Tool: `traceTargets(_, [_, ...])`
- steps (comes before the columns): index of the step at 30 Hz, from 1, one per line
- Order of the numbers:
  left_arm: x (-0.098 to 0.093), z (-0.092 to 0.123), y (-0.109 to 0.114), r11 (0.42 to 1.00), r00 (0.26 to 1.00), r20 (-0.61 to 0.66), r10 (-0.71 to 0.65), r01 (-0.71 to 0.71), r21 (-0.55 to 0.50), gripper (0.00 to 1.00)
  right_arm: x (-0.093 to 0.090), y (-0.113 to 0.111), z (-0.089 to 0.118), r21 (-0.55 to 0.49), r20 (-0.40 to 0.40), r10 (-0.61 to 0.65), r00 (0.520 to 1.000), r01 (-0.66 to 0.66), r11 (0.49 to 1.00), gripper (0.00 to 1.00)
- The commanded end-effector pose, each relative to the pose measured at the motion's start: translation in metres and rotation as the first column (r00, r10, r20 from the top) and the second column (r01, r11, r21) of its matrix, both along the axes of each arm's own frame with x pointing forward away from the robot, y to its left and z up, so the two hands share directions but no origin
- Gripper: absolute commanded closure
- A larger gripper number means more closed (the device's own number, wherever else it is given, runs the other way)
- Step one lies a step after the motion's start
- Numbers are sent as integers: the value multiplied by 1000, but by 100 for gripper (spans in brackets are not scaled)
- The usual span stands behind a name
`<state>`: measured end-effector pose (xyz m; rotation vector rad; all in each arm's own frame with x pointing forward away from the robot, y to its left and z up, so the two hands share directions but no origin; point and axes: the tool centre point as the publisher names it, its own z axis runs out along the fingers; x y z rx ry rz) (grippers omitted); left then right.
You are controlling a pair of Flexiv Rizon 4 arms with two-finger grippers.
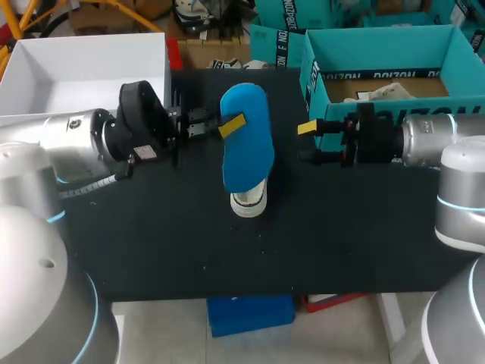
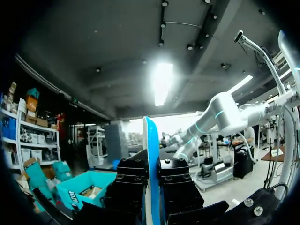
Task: Take the shoe out of the shoebox, open the shoe tongue, remove and reinsert the insole, then place the shoe into the shoebox
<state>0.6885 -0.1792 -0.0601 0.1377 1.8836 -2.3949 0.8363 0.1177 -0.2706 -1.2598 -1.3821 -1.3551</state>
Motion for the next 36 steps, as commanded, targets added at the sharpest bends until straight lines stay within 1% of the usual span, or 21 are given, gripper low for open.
traceTargets(1, [7, -17, 3, 938, 727, 656, -204, -47, 344, 100, 0, 1, -1, -1, -1, -1, 1000, 1, 1000, 0])
traceTargets(3, [8, -27, 5, 918, 702, 662, -263, -29, 396, 100, 0, 1, -1, -1, -1, -1, 1000, 1, 1000, 0])
traceTargets(4, [9, -31, 7, 914, 712, 645, -276, -13, 405, 100, 0, 1, -1, -1, -1, -1, 1000, 1, 1000, 0])
traceTargets(5, [10, -33, 8, 908, 748, 600, -283, 8, 419, 100, 0, 1, -1, -1, -1, -1, 1000, 1, 1000, 0])
traceTargets(29, [10, -33, 8, 908, 748, 600, -283, 8, 419, 100, 0, 1, -1, -1, -1, -1, 1000, 1, 1000, 0])
traceTargets(31, [-9, -36, 9, 914, 699, 659, -279, -18, 406, 100, 0, 1, -1, -1, -1, -1, 1000, 1, 1000, 0])
traceTargets(32, [-18, -38, 10, 906, 667, 686, -292, -36, 421, 100, 0, 1, -1, -1, -1, -1, 1000, 1, 1000, 0])
traceTargets(33, [-26, -40, 11, 925, 658, 704, -265, -34, 380, 100, 0, 1, -1, -1, -1, -1, 1000, 1, 1000, 0])
traceTargets(35, [-45, -56, 11, 922, 629, 728, -272, -47, 384, 100, 0, 1, -1, -1, -1, -1, 1000, 1, 1000, 0])
traceTargets(36, [-52, -64, 10, 928, 622, 734, -273, -29, 370, 100, 0, 1, -1, -1, -1, -1, 1000, 1, 1000, 0])
